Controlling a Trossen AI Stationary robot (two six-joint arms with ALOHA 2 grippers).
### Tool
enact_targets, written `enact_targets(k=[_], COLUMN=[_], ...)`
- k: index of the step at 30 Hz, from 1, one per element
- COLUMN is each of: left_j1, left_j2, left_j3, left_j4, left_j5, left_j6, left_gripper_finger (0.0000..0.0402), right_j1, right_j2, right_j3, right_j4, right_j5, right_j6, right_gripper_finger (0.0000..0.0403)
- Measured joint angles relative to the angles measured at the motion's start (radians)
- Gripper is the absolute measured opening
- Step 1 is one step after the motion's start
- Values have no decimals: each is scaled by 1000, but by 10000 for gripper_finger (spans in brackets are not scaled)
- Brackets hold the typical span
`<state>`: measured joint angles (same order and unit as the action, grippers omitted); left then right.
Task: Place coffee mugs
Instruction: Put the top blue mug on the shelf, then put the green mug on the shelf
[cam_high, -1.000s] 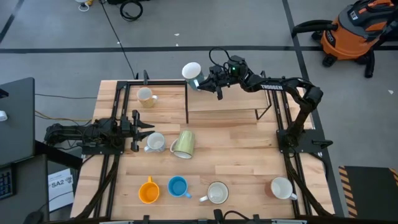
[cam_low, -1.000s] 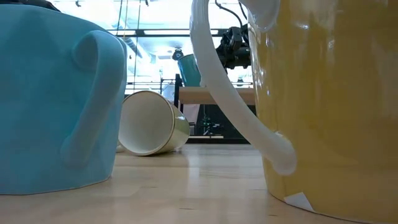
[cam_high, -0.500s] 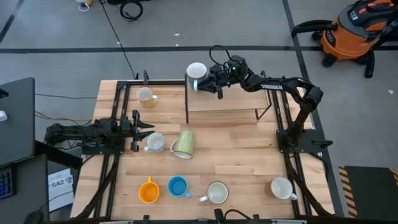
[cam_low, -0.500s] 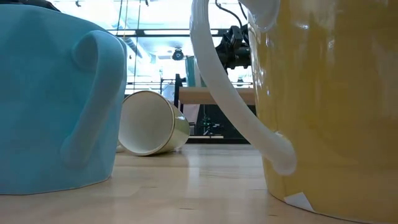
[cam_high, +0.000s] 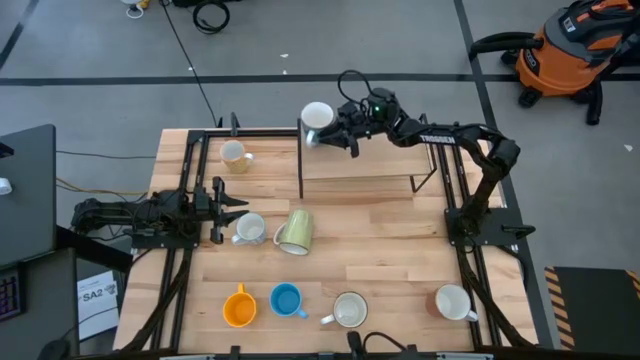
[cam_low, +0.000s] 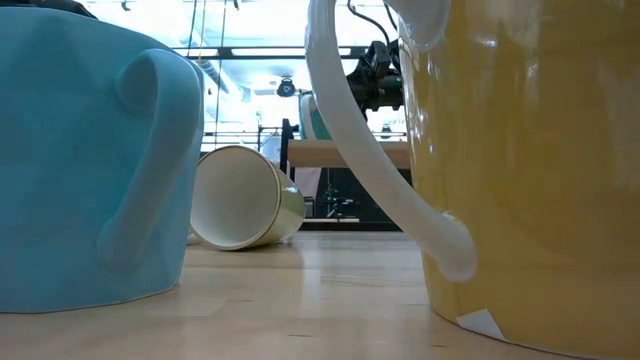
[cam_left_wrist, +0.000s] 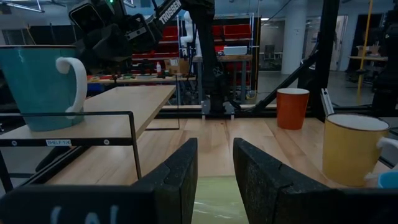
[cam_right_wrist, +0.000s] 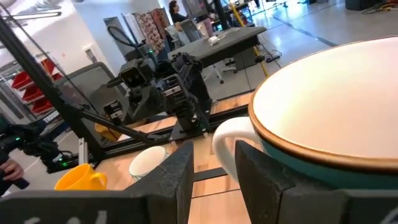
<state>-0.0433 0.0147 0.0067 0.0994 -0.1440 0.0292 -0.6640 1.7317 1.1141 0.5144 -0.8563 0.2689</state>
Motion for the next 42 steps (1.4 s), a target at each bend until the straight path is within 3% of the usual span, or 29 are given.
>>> enact_targets(k=[8,24,31,42], left_j1=[0,0,0,0], left_j2=[0,0,0,0], left_j3=[0,0,0,0], left_j4=[0,0,0,0], left_j5=[0,0,0,0], left_j6=[0,0,0,0], left_gripper_finger=[110,110,110,110], right_j1=[-6,-6,-8,-20], right_j2=[0,0,0,-18], right_j3=[0,0,-1,-2], right_j4=[0,0,0,17], right_j5=[78,72,32,-126], right_j6=[-11,25,76,131], right_gripper_finger=[124,124,130,171])
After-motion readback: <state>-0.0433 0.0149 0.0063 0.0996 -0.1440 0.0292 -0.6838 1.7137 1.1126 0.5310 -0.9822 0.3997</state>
